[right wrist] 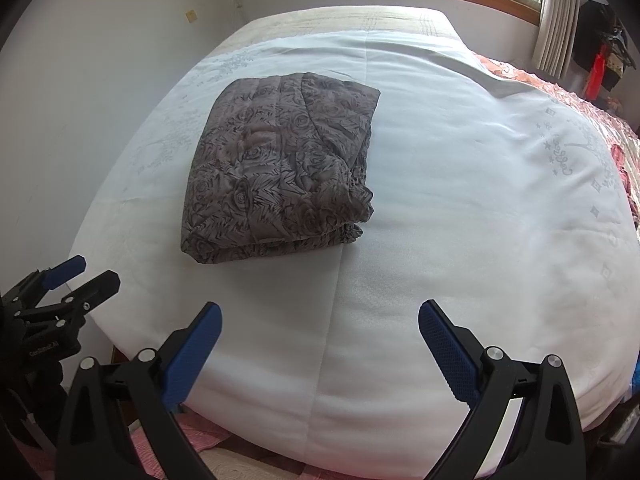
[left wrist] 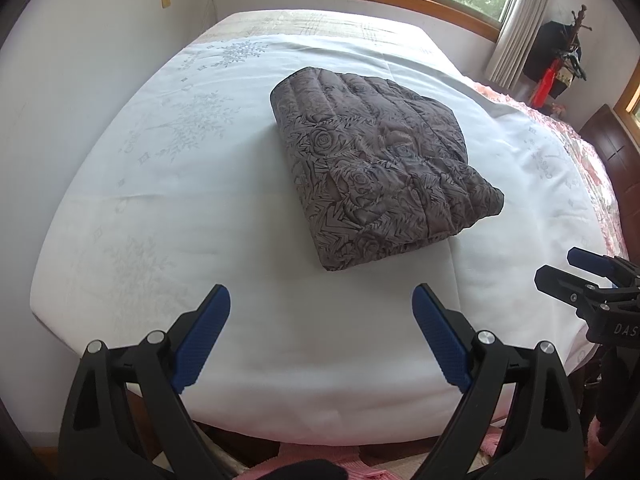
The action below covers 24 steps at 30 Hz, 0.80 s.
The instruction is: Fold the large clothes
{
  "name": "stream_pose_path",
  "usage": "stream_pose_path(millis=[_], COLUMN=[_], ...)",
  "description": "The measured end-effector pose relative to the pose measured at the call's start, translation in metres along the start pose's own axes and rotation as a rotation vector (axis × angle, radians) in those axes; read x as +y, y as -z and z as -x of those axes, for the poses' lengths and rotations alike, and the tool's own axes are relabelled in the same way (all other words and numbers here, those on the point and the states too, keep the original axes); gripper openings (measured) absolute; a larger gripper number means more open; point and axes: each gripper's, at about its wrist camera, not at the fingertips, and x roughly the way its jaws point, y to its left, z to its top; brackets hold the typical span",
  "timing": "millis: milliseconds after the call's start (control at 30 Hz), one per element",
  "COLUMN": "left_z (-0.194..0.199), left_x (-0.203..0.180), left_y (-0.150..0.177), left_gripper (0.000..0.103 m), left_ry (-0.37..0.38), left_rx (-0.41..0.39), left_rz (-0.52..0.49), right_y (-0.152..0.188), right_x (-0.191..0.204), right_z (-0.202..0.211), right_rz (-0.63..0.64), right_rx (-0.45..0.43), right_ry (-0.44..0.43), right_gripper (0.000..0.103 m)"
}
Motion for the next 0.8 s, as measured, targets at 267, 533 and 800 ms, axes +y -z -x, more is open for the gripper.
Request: stream_pose_path(millis=[267, 533, 800], left_z=[-0.001, -0.0015, -0.0036], left_x=[0.0002, -0.0014, -0.001], left_y=[-0.0006, -0.0025, -0.0049], left_gripper=[0.092, 0.092, 0.092], left_ry=[0.004, -0.001, -0.003], left_rx=[0.001, -0.001, 0.005], left_rz=[0.004, -0.001, 0.0], right_y=[-0.0003, -0.0005, -0.002], right_x=[-0.0013, -0.0021, -0.0051], right_z=[-0.0007, -0.001, -0.0018], right_rz=[0.002, 0.001, 0.001], right_rx=[0.0, 0.0, 0.001], right_ry=[0.001, 0.0, -0.004], right_gripper=[0.099, 0.099, 0.099])
